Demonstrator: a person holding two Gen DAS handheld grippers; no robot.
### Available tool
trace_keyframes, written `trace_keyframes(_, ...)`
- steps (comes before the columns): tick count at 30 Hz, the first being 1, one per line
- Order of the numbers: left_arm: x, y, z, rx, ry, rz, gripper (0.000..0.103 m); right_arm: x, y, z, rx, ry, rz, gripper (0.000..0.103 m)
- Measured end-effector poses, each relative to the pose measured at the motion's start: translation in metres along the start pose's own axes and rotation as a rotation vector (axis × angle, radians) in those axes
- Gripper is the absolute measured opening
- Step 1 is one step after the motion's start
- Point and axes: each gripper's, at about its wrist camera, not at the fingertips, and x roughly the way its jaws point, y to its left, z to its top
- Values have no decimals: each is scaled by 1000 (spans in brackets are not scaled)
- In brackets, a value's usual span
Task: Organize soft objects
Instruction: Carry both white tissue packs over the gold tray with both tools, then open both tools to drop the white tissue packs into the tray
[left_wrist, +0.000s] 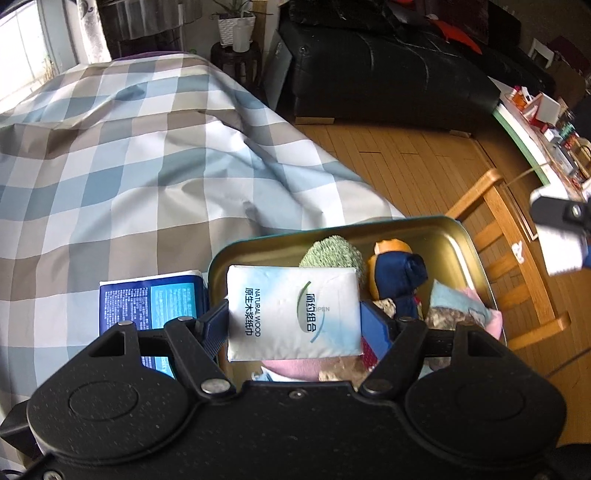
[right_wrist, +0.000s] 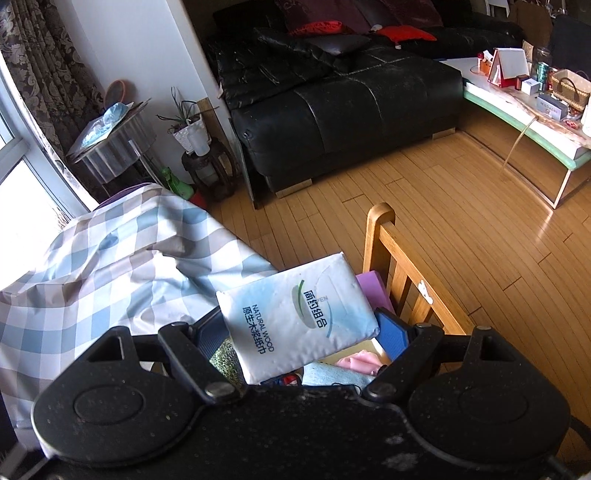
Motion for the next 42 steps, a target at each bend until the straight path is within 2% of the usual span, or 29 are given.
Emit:
trace_keyframes(4, 5, 12, 5, -37, 10, 9, 68, 3, 2, -1, -7, 20, -10, 84)
trace_keyframes(9, 9, 28, -4, -58, 33, 33, 68, 5, 8, -2, -30, 29, -12, 84)
trace_keyframes(13, 13, 33, -12, -79, 62, 10, 68, 7, 11, -3, -44, 34, -11, 84)
trace_keyframes(27, 6, 21, -21, -27, 49, -58, 69, 16, 15, -1, -53, 61, -26, 84)
trace_keyframes(31, 4, 16, -23, -6, 32, -71, 75, 19, 17, 0, -50, 69, -25, 85)
trace_keyframes(42, -2, 11, -24, 18, 5, -65, 79, 22, 20, 2, -34, 69, -20, 88)
